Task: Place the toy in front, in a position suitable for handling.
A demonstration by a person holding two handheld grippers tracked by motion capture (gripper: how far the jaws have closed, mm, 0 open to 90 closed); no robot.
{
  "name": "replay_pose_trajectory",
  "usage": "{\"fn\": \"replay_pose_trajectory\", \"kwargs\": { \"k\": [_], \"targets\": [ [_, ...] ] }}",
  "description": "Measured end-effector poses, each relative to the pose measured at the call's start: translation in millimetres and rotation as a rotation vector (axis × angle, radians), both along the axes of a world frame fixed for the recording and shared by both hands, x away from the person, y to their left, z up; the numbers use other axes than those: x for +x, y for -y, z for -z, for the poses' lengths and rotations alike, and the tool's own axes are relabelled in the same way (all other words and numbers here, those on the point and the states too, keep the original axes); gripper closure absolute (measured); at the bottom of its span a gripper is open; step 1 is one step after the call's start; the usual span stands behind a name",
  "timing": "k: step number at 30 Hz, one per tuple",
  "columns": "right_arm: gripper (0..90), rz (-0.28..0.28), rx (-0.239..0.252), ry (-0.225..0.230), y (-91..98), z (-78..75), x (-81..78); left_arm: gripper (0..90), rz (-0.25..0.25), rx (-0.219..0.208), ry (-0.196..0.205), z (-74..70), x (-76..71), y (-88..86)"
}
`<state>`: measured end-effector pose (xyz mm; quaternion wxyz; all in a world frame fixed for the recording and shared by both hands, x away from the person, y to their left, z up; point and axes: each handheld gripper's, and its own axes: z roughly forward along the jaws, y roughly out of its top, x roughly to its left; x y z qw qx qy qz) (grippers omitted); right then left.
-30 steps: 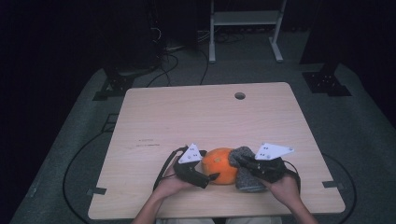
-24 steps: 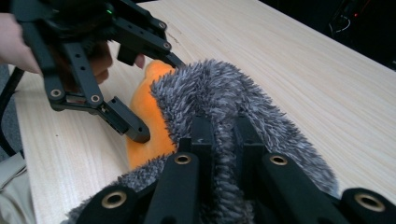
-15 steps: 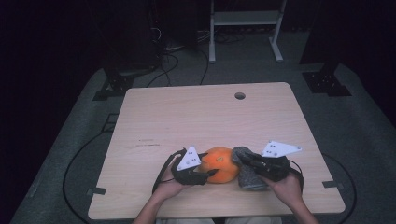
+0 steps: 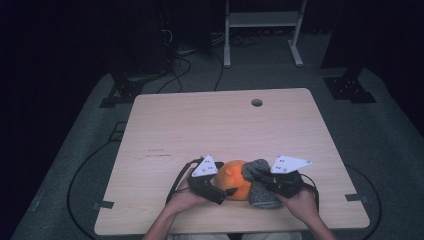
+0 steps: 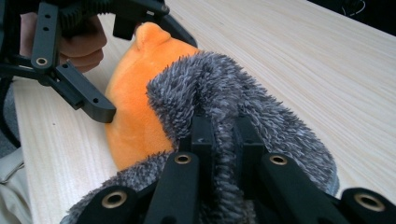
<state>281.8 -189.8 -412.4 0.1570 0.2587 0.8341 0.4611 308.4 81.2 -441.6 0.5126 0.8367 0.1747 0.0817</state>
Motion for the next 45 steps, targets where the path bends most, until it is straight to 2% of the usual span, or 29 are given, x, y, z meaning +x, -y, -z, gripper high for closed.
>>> {"fn": "replay_pose_trajectory", "kwargs": {
  "k": [3,4,5,7,9,11,13,14,16,18,20,21,23,24,25,26,27,29,30,31,33,34,35,37,39,40,42,43,45],
  "targets": [
    [81.2,0.013,0.016,-0.021,5.5,2.8,4.3,10.6,0.009,-0.012,0.0,-0.5,-1.6,-0.6],
    [81.2,0.021,0.018,-0.029,7.1,3.6,5.5,13.3,0.01,-0.012,0.012,-1.3,-3.8,-0.1],
    [81.2,0.027,0.018,-0.03,8.8,4.2,6.7,17.8,0.004,-0.004,0.04,-2.5,-6.3,0.5],
    [81.2,0.044,0.025,-0.032,11.0,5.0,7.8,27.9,-0.03,0.014,0.072,-5.8,-10.3,4.1],
    [81.2,0.055,0.027,-0.03,11.8,2.6,6.9,34.2,-0.057,0.022,0.069,-10.2,-11.1,5.5],
    [81.3,0.065,0.048,-0.021,14.2,-5.5,4.8,36.0,-0.088,0.027,0.077,-16.6,-12.5,4.0],
    [81.4,0.058,0.086,0.02,14.8,-20.7,-2.2,36.1,-0.132,0.075,0.112,-23.0,-15.4,3.7],
    [81.4,0.038,0.108,0.031,12.6,-27.8,-6.2,36.2,-0.146,0.075,0.112,-25.0,-16.0,3.3],
    [81.4,0.002,0.099,0.049,1.4,-33.2,-11.6,36.3,-0.163,0.078,0.09,-26.3,-16.8,4.5],
    [81.3,-0.013,0.068,0.035,-11.7,-26.6,-11.0,34.6,-0.127,0.075,0.094,-26.6,-21.6,7.9],
    [81.4,-0.017,0.026,0.013,-17.3,-13.9,-6.8,24.6,-0.028,0.083,0.105,-24.8,-27.6,10.4],
    [81.4,-0.014,0.027,-0.001,-14.6,-8.4,-4.8,18.7,0.015,0.083,0.117,-22.5,-29.4,9.8],
    [81.4,-0.007,0.052,-0.028,-2.8,-2.8,-2.5,15.7,0.03,0.046,0.162,-20.3,-29.4,5.9],
    [81.4,-0.006,0.069,-0.042,2.0,-2.1,-1.9,13.7,0.017,0.024,0.156,-20.2,-25.5,4.5],
    [81.4,0.001,0.067,-0.04,4.0,-2.1,-2.2,10.8,-0.018,0.016,0.144,-19.3,-20.1,3.6],
    [81.4,0.001,0.061,-0.034,4.0,-2.1,-2.3,7.4,-0.045,0.016,0.117,-16.4,-13.8,3.1],
    [81.4,-0.003,0.06,-0.028,3.3,-1.7,-1.7,6.3,-0.051,0.024,0.074,-12.3,-7.3,2.4],
    [81.4,0.0,0.053,-0.023,2.2,0.6,0.7,4.6,-0.036,0.01,-0.022,-4.4,1.9,0.3],
    [81.4,0.008,0.046,-0.016,2.9,2.8,2.6,7.3,-0.028,-0.005,-0.026,-1.9,2.3,-0.6],
    [81.3,0.02,0.051,-0.021,5.1,4.9,4.7,12.8,-0.032,-0.019,-0.002,-0.9,0.3,-1.1],
    [81.4,0.047,0.075,-0.054,12.8,6.8,9.5,28.0,-0.063,-0.013,0.028,-5.0,-3.0,0.0],
    [81.4,0.073,0.053,-0.047,15.9,5.3,9.8,31.7,-0.071,-0.01,0.03,-8.9,-4.2,-0.1],
    [81.4,0.086,0.055,-0.041,18.8,1.7,8.1,34.4,-0.078,-0.009,0.041,-12.9,-6.2,-0.5],
    [81.4,0.069,0.111,-0.01,21.0,-12.0,-0.8,36.7,-0.096,0.017,0.044,-21.1,-9.2,-0.1],
    [81.4,0.013,0.159,0.017,12.7,-25.7,-11.2,37.4,-0.091,0.038,0.027,-27.5,-11.1,0.1],
    [81.4,-0.007,0.128,0.048,2.5,-29.5,-15.3,37.8,-0.079,0.041,0.024,-29.4,-12.5,0.2],
    [81.4,-0.013,0.066,0.072,-10.0,-26.6,-15.5,37.8,-0.052,0.039,0.029,-33.8,-18.1,0.4],
    [81.4,-0.007,0.062,0.068,-11.8,-22.3,-13.7,37.6,-0.043,0.05,0.039,-34.1,-20.0,0.2],
    [81.5,-0.008,0.075,0.036,-7.0,-14.4,-8.2,32.2,0.0,0.03,0.006,-30.4,-18.4,-1.6]
  ]
}}
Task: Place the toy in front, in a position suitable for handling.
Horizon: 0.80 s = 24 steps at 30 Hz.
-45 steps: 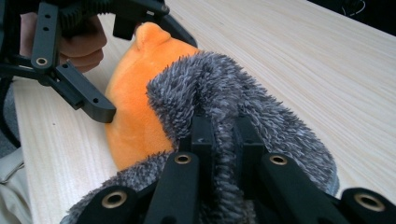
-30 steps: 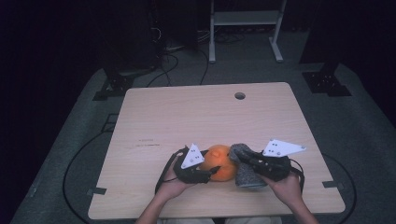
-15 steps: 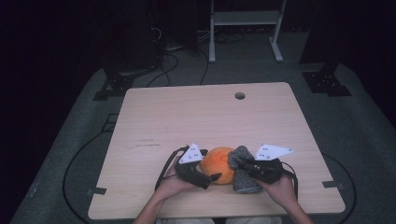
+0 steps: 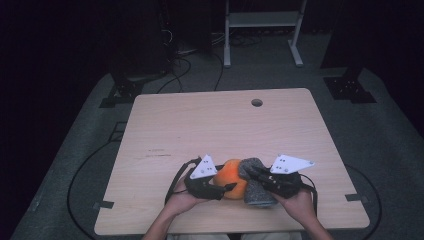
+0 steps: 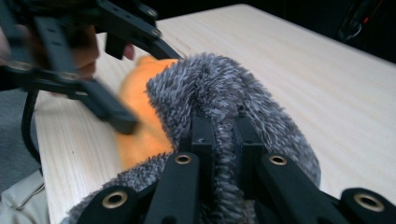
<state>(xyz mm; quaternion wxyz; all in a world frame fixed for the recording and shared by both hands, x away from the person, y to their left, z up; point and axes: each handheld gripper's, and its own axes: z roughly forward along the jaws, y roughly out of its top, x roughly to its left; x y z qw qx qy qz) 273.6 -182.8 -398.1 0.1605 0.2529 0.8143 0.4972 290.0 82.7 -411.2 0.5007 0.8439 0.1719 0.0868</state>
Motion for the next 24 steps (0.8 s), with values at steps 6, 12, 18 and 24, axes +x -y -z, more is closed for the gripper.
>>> {"fn": "replay_pose_trajectory", "kwargs": {
  "k": [6,12,18,24],
  "targets": [
    [81.4,0.057,0.048,-0.05,16.4,11.1,11.2,6.2,-0.029,0.001,0.0,19.0,13.3,0.4],
    [81.4,0.087,0.024,-0.001,20.1,1.0,5.0,36.2,-0.062,-0.015,0.031,16.8,11.7,3.0],
    [81.4,0.037,-0.019,0.054,2.7,-3.3,-2.7,41.2,-0.061,0.022,0.044,7.8,4.9,-2.2],
    [81.5,0.041,-0.057,0.061,-2.7,-7.4,-7.5,30.1,-0.022,0.019,0.059,12.0,3.5,2.7]
  ]
}}
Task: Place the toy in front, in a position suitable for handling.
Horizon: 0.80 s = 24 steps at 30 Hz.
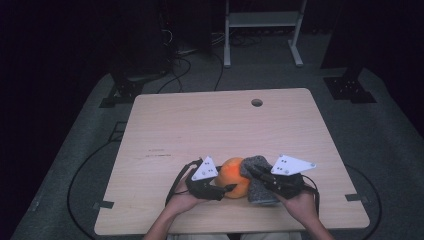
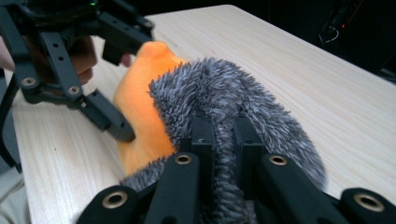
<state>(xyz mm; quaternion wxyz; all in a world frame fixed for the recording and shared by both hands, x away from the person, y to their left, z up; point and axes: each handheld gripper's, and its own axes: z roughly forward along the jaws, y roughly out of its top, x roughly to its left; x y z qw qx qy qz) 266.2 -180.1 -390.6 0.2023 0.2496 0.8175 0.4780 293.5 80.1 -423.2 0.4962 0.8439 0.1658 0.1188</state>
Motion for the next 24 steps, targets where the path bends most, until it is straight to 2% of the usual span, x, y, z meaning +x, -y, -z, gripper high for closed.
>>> {"fn": "replay_pose_trajectory", "kwargs": {
  "k": [1,3,4,6,7,8,9,10,11,12,14,17,18,19,20,22,23,24],
  "targets": [
    [81.5,-0.002,-0.011,-0.001,-1.6,0.7,-0.3,22.2,-0.017,-0.008,-0.008,2.1,3.1,-0.9],
    [81.4,-0.023,-0.004,-0.045,1.4,6.2,6.6,7.0,-0.053,-0.014,-0.037,6.7,9.7,-1.3],
    [81.4,-0.01,0.006,-0.059,4.5,9.0,9.8,8.4,-0.042,-0.036,-0.055,9.1,10.9,-1.0],
    [81.5,0.008,0.017,-0.081,9.0,8.1,11.2,23.4,-0.051,-0.034,-0.016,12.0,6.5,4.7],
    [81.5,0.009,0.013,-0.059,8.5,4.5,7.3,27.9,-0.054,-0.034,-0.015,12.0,3.5,9.3],
    [81.5,-0.02,0.034,-0.045,7.1,-0.2,2.6,31.1,-0.04,-0.015,0.008,11.5,-0.5,14.9],
    [81.5,-0.047,0.054,-0.035,4.0,-5.1,-1.8,32.6,-0.022,0.018,0.049,11.0,-5.4,20.4],
    [81.5,-0.058,0.031,-0.007,-0.9,-8.9,-4.6,33.5,-0.018,0.04,0.068,10.8,-9.2,24.4],
    [81.5,-0.059,-0.004,0.008,-4.8,-10.2,-5.7,33.7,-0.023,0.044,0.069,10.9,-10.1,25.3],
    [81.5,-0.053,-0.015,0.007,-5.0,-8.7,-4.2,33.7,-0.019,0.038,0.056,11.2,-9.1,23.3],
    [81.5,-0.032,0.03,-0.041,6.6,0.3,5.9,33.8,-0.004,0.025,0.044,12.5,-7.2,18.7],
    [81.4,0.024,0.026,-0.078,23.0,9.0,13.8,32.8,0.031,0.036,0.065,13.3,-8.8,16.6],
    [81.4,0.03,0.03,-0.09,26.7,10.4,15.0,29.8,0.047,0.025,0.068,13.4,-9.2,16.9],
    [81.5,0.025,0.038,-0.101,28.0,10.5,14.7,25.5,0.052,0.017,0.07,13.4,-8.4,16.6],
    [81.5,0.02,0.032,-0.092,26.2,8.9,12.7,20.0,0.039,0.011,0.065,13.3,-6.1,15.8],
    [81.5,-0.011,0.027,-0.069,19.3,2.2,8.0,7.8,-0.014,-0.01,0.026,12.8,-0.6,14.2],
    [81.4,-0.036,0.034,-0.069,15.0,-1.6,6.0,7.8,-0.014,-0.019,0.012,12.5,1.2,13.3],
    [81.4,-0.055,0.031,-0.069,10.5,-5.0,4.2,15.3,-0.007,-0.017,0.025,12.2,0.8,13.2]
  ]
}}
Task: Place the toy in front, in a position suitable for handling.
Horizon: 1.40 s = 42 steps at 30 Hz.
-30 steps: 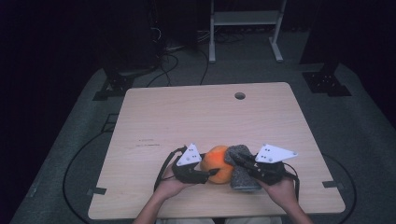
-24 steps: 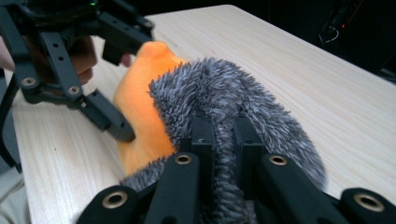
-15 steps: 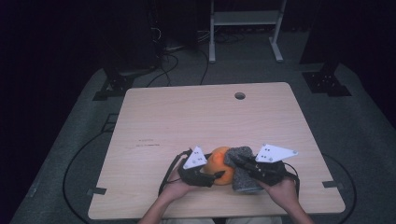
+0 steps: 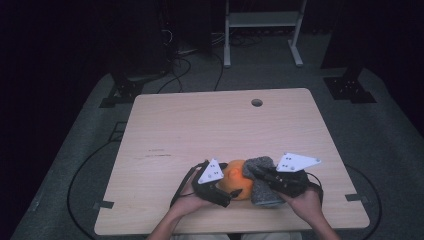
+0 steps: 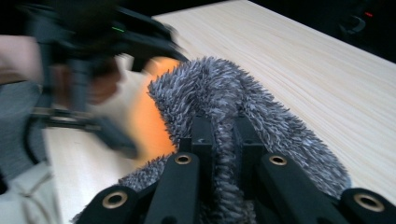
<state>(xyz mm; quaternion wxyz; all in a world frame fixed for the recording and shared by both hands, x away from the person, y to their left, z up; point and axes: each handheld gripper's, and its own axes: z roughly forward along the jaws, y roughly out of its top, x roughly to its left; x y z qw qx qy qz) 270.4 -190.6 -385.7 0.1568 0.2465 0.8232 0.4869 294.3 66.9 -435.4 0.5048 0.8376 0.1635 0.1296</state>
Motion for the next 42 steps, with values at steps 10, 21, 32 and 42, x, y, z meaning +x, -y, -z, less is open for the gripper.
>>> {"fn": "replay_pose_trajectory", "kwargs": {
  "k": [10,21,32,42],
  "targets": [
    [81.4,-0.048,0.032,-0.022,-5.2,1.8,-0.8,9.8,0.04,0.061,0.022,0.2,-4.9,5.5],
    [81.5,0.085,0.09,-0.069,30.8,10.7,16.1,35.2,0.038,0.054,0.088,1.0,-9.9,5.0],
    [81.5,0.154,0.041,-0.115,39.1,26.0,23.0,35.1,0.03,0.025,0.063,3.6,-6.2,-7.0],
    [81.5,0.161,0.015,-0.111,31.9,28.6,24.7,36.0,-0.055,0.006,0.085,-8.1,-4.4,-16.2]
  ]
}}
